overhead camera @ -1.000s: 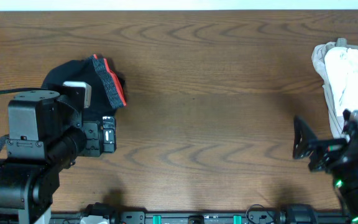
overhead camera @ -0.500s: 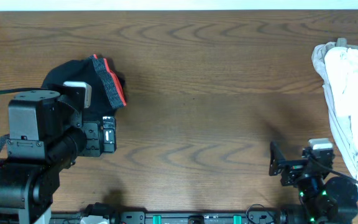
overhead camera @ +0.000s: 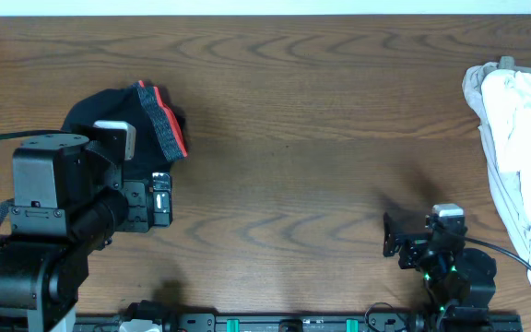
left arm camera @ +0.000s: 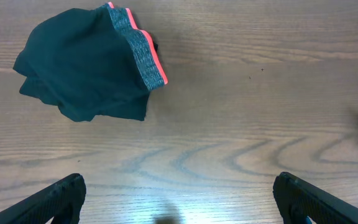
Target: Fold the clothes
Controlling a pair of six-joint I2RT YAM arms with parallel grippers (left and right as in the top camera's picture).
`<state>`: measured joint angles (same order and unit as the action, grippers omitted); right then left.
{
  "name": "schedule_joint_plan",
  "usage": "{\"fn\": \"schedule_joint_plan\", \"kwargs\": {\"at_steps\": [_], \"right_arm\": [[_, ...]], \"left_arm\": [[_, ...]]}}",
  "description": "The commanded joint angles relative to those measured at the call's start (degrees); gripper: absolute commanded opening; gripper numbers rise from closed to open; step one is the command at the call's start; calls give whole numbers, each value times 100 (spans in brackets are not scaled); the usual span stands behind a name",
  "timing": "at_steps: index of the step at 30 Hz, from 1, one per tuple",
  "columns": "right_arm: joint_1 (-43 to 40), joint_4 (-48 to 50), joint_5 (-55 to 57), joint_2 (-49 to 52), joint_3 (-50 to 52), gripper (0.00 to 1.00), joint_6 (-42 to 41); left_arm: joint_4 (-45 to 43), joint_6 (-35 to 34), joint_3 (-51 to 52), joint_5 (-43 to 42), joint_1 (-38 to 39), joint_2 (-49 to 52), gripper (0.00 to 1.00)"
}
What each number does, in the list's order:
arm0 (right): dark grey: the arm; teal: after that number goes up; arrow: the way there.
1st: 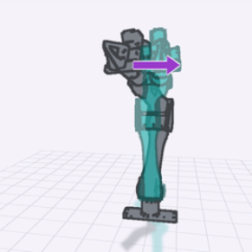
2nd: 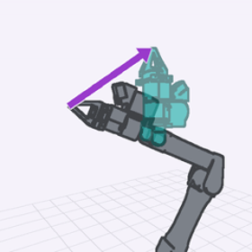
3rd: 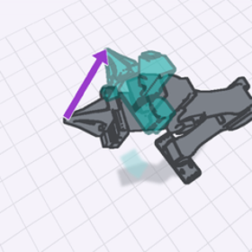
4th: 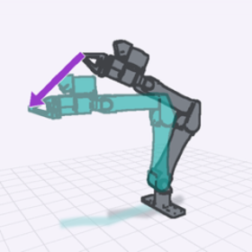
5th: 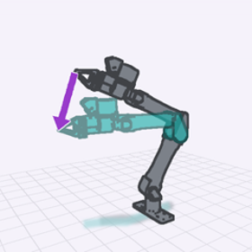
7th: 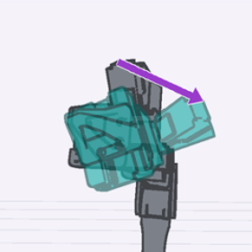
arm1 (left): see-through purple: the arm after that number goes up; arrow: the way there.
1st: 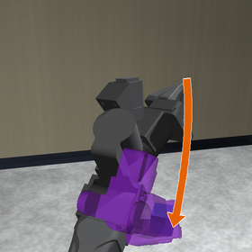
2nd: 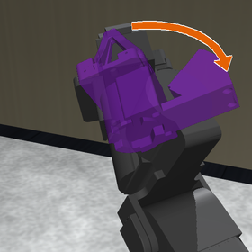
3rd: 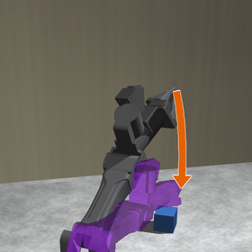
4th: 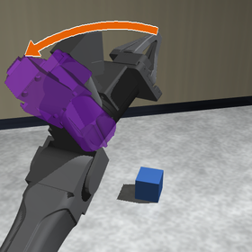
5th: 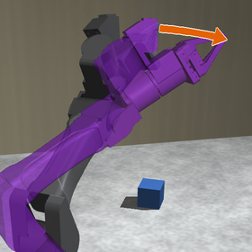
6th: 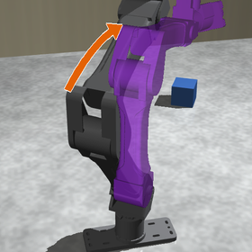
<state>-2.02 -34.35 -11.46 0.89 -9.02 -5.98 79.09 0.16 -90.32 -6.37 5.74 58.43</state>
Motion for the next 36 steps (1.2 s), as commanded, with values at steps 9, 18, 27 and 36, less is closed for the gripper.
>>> {"fn": "schedule_joint_plan", "kwargs": {"at_steps": [9,18,27,36], "right_arm": [[-81,131,-210,-39,24,99,-409],[-81,133,-210,-39,24,99,-409],[-81,131,-210,-39,24,99,-409],[-81,133,-210,-39,24,99,-409]], "left_arm": [[-4,-24,11,63,13,-4,98],[-2,-24,11,63,13,-4,98],[-280,284,103,326,42,-479,98],[-2826,275,2719,79,-275,-2371,98]]}}
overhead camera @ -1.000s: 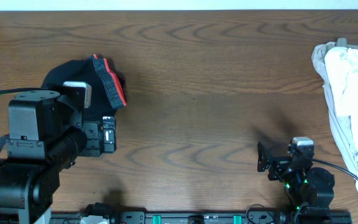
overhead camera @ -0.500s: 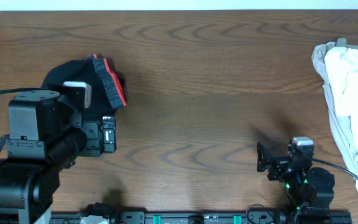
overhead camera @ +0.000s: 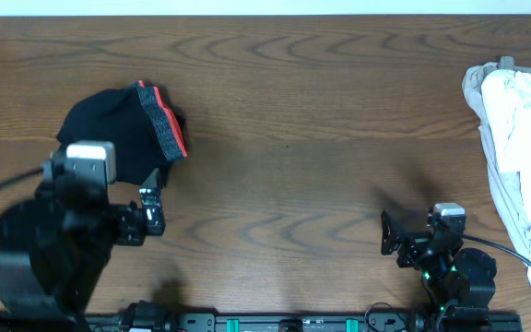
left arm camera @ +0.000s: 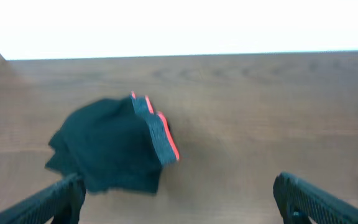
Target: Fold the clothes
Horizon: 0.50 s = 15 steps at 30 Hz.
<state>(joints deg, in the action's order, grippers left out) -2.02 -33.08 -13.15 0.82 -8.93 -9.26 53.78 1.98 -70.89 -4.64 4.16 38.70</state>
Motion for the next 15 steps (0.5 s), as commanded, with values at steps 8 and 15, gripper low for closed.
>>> {"fn": "schedule_joint_plan", "kwargs": {"at_steps": [8,15], "right_arm": [[-81,7,-39,-33,17,99,-81],[-81,7,-39,-33,15,99,-81]], "left_arm": [[-1843,92,3082,-286,-389,-2229,98],[-2297,92,4266,-284,-442,-3412,98]]}}
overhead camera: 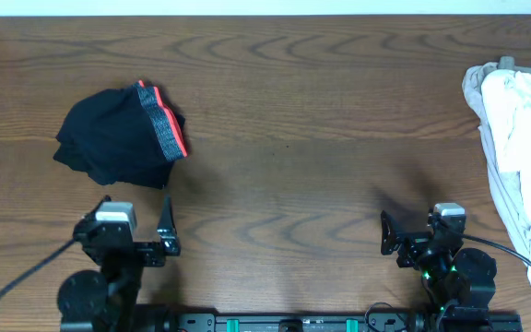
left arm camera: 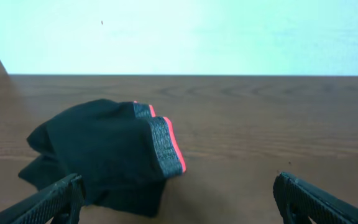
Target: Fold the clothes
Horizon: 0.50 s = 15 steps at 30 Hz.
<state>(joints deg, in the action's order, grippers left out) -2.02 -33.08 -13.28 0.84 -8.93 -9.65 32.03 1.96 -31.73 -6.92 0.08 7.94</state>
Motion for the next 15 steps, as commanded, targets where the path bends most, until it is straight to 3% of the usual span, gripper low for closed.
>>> {"fn": "schedule_joint_plan", "kwargs": {"at_steps": [1,15], "right_arm": [[-81,4,-28,-35,15,99,-42],[-81,7,-26,-35,15,99,-42]], "left_arm": [[-190,94,525,-59,-33,-468,98],[-1423,74,2170,-179,87,-785,98]]}}
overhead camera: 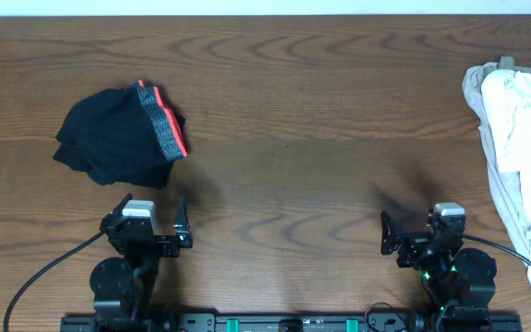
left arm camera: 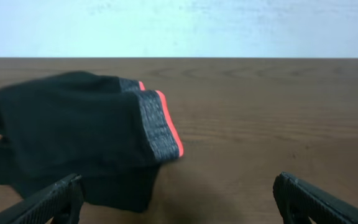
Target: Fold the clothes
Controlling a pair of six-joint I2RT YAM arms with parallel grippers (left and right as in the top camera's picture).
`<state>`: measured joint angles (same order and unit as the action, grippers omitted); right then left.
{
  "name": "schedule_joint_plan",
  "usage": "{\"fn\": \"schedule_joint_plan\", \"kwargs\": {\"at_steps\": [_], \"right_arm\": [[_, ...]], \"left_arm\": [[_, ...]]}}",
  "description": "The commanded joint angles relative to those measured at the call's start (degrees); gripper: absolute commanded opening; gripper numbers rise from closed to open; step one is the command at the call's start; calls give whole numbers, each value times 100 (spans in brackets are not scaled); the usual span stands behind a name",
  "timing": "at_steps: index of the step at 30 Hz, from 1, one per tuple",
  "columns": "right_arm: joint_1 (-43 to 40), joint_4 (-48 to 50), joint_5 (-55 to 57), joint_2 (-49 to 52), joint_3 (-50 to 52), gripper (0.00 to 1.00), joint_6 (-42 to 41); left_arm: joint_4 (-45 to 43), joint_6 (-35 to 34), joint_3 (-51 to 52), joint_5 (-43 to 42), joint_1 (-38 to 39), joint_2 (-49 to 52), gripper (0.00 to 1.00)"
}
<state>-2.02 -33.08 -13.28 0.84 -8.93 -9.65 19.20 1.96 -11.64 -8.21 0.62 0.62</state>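
A folded black garment (overhead camera: 118, 136) with a grey and orange-red waistband (overhead camera: 167, 124) lies at the left of the table; the left wrist view shows it (left arm camera: 67, 137) low and close, just beyond the fingers. My left gripper (overhead camera: 151, 219) sits at the front edge, near side of the garment, open and empty, its fingertips (left arm camera: 61, 196) far apart. A heap of white and beige clothes (overhead camera: 514, 138) lies at the right edge. My right gripper (overhead camera: 387, 233) rests low at the front right, holding nothing; its jaws are hard to read.
The brown wooden table (overhead camera: 321, 120) runs from the black garment to the heap. A rail with green-marked mounts (overhead camera: 284, 323) lines the front edge. A cable (overhead camera: 40, 277) trails from the left arm's base.
My left arm has settled a little to the right at the front edge, and its camera sits lower and closer to the black garment. Garment, heap and right arm are unchanged.
My left gripper hung open right over the near side of the black folded garment. Then it stood drawn back toward the front edge, then low at the edge, and now parked there. The garment stayed put folded throughout; the right arm never moved.
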Motion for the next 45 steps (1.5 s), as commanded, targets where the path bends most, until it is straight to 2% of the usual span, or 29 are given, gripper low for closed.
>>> {"fn": "schedule_joint_plan", "kwargs": {"at_steps": [1,11,45], "right_arm": [[-81,7,-26,-35,15,99,-42],[-81,4,-26,-35,15,99,-42],[-81,4,-26,-35,15,99,-42]], "left_arm": [[-234,72,245,-50,39,-52,98],[-903,74,846,-33,70,-52,98],[-905,74,846,-33,122,-39,98]]}}
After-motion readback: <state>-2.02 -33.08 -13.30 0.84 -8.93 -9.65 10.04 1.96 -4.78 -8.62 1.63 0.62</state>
